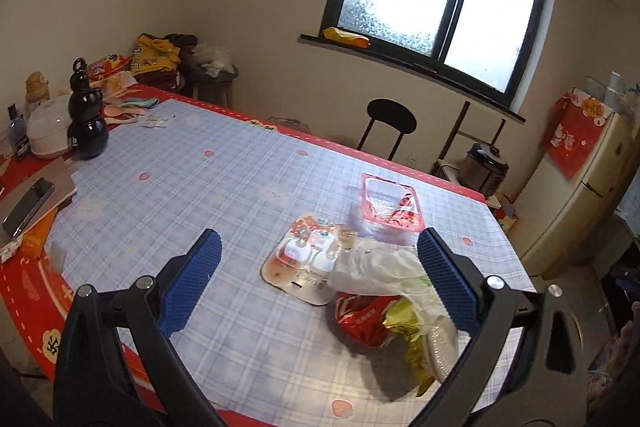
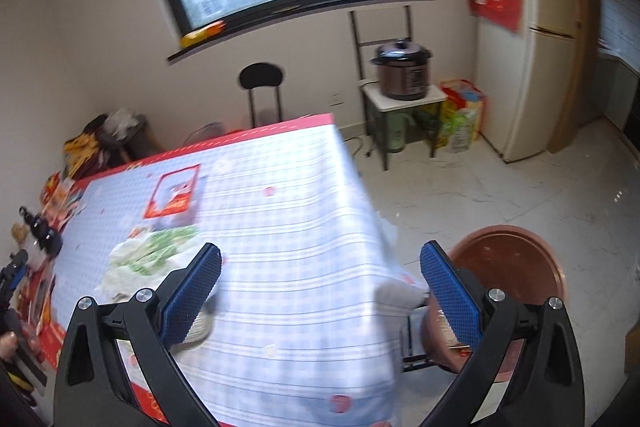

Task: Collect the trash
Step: 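Return both grippers to the table toward the white plastic bag, then grasp the white-and-green plastic bag with the right gripper and lift it, then grasp the crushed red can with the left gripper while the right holds the bag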

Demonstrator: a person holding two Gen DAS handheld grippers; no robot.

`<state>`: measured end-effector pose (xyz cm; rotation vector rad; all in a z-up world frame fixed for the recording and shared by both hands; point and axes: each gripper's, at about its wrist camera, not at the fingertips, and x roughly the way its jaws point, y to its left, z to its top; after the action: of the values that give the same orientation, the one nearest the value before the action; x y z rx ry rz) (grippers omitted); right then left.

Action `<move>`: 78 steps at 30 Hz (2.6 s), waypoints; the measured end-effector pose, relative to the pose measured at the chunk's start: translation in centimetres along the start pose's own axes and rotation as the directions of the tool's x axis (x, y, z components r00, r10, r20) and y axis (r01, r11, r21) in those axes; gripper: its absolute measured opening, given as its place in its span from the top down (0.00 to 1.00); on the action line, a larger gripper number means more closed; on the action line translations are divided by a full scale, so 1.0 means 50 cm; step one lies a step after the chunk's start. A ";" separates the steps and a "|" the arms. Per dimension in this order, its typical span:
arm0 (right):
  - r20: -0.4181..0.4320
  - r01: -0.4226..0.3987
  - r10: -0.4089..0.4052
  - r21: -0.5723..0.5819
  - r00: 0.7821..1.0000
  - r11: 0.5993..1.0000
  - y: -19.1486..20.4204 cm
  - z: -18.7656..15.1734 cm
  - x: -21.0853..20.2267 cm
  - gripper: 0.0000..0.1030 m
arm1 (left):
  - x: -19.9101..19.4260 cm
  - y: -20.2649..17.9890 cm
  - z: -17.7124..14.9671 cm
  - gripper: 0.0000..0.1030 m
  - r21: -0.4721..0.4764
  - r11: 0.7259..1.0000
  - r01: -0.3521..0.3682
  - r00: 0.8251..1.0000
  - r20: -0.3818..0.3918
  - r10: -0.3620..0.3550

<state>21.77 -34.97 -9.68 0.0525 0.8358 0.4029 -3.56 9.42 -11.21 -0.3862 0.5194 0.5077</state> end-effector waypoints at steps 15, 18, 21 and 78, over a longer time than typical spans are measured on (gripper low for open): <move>-0.181 -0.194 0.172 -0.116 0.968 0.974 0.368 0.010 0.192 0.05 | 0.026 0.224 -0.010 0.06 -0.090 0.996 -0.017 0.999 -0.042 0.013; -0.220 -0.207 0.183 -0.095 0.958 0.974 0.416 0.007 0.261 0.05 | 0.042 0.263 -0.014 0.06 -0.085 0.996 -0.021 0.998 -0.066 0.016; -0.261 -0.208 0.184 -0.068 0.948 0.976 0.454 -0.002 0.334 0.05 | 0.060 0.301 -0.013 0.06 -0.076 0.997 -0.028 0.996 -0.091 0.021; -0.097 0.065 -0.060 0.057 0.993 0.996 0.224 -0.109 0.134 0.78 | 0.315 0.031 -0.121 0.33 0.012 0.910 0.414 0.830 -0.416 -0.372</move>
<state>18.12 -22.78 -15.87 0.0629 0.9414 0.3232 5.18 13.44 -25.13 -0.4900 0.8425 -0.0093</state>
